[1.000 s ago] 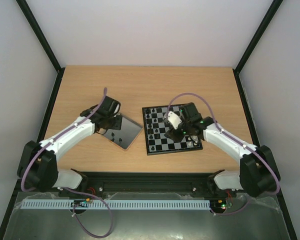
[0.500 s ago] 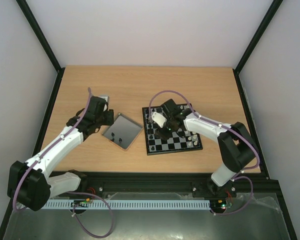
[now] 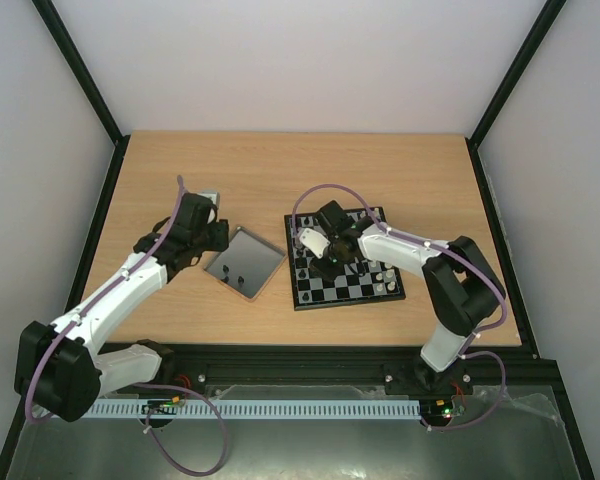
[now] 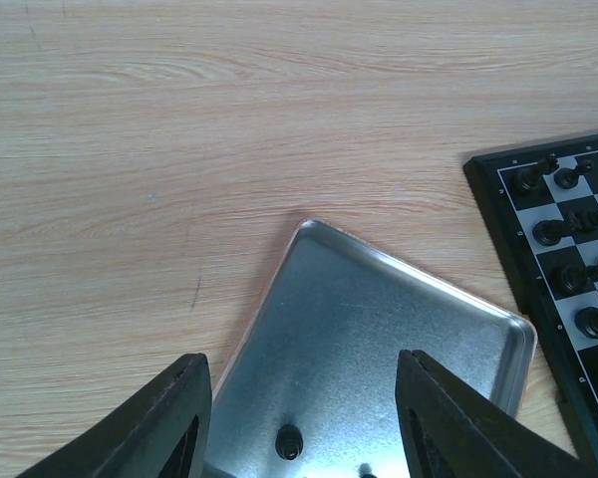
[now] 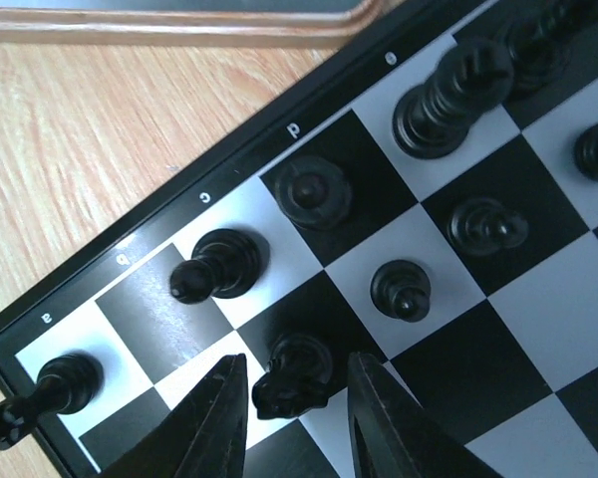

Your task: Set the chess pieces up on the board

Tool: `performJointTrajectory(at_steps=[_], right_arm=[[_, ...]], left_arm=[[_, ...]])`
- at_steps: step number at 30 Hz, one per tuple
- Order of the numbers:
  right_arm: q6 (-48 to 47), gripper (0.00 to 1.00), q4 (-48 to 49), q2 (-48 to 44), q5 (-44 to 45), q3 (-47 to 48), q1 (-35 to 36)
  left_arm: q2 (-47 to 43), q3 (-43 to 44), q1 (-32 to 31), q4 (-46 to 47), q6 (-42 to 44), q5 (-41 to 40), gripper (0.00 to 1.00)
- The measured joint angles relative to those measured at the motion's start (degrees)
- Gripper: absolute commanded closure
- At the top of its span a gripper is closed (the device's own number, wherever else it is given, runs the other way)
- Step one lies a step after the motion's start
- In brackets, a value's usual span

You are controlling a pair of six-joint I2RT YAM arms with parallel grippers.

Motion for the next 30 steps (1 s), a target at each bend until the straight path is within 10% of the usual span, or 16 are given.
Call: performJointTrajectory(at_steps=[11,30], right_arm=[[0.7,0.91,-0.4,0.6,0.9,0.0,0.0],[-1.1,0.91,-3.8,-3.3,-8.5,-0.3,3.1]], left_arm=[[0.6,-0.1,0.0,0.0,0.0,0.2,0.48],[1.1,-0.1,0.0,0.0,0.0,0.7,0.47]])
